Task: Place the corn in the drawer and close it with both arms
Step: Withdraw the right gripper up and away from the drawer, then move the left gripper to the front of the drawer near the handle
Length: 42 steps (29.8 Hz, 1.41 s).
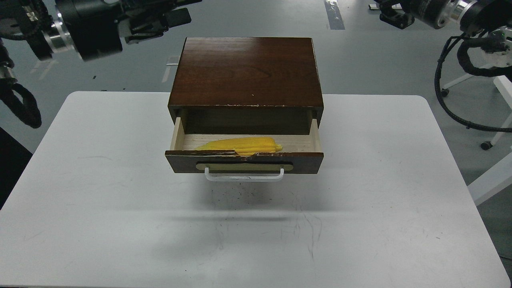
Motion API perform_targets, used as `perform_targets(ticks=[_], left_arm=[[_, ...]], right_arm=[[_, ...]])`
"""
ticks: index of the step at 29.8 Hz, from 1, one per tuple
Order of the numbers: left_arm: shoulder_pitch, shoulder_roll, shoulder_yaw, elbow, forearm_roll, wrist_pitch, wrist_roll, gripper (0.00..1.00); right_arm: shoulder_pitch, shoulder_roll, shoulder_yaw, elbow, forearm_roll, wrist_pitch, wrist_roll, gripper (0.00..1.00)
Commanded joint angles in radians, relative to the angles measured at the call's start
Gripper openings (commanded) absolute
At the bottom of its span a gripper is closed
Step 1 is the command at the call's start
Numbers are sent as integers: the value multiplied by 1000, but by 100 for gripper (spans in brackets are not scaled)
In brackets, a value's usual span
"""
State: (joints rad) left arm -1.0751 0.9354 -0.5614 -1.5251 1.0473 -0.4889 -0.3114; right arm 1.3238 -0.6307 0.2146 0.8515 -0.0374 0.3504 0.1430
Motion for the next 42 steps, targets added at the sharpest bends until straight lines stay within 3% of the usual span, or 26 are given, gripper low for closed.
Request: perform_targets(ticks=[1,6,8,15,19,23,25,26,42], left_arm=[[35,6,29,-52,199,0,-9,84],[50,13,83,-104,403,0,-12,76],[53,6,112,-107,433,0,-14,63],[61,14,232,-133,563,0,-15,44],[63,23,259,-165,580,0,-15,34],[57,14,270,-202,582,0,-15,23],[55,2,271,-202,582,0,-15,11],[61,2,273,-202,582,0,-15,0],[78,-32,333,-219,594,0,-37,0]], right_arm=[[-72,-6,71,-29,159,4,0,100],[-152,-1,140,-100,335,7,1,100],[-186,9,183,-124,367,15,3,100],[-279,106,431,-244,406,42,1,100],[-272,164,414,-353,395,68,-5,100],[-264,174,407,-370,395,111,-19,100],[-272,172,405,-371,395,114,-19,100],[-281,171,405,-373,395,117,-20,100],[-423,160,407,-459,395,138,-20,100]])
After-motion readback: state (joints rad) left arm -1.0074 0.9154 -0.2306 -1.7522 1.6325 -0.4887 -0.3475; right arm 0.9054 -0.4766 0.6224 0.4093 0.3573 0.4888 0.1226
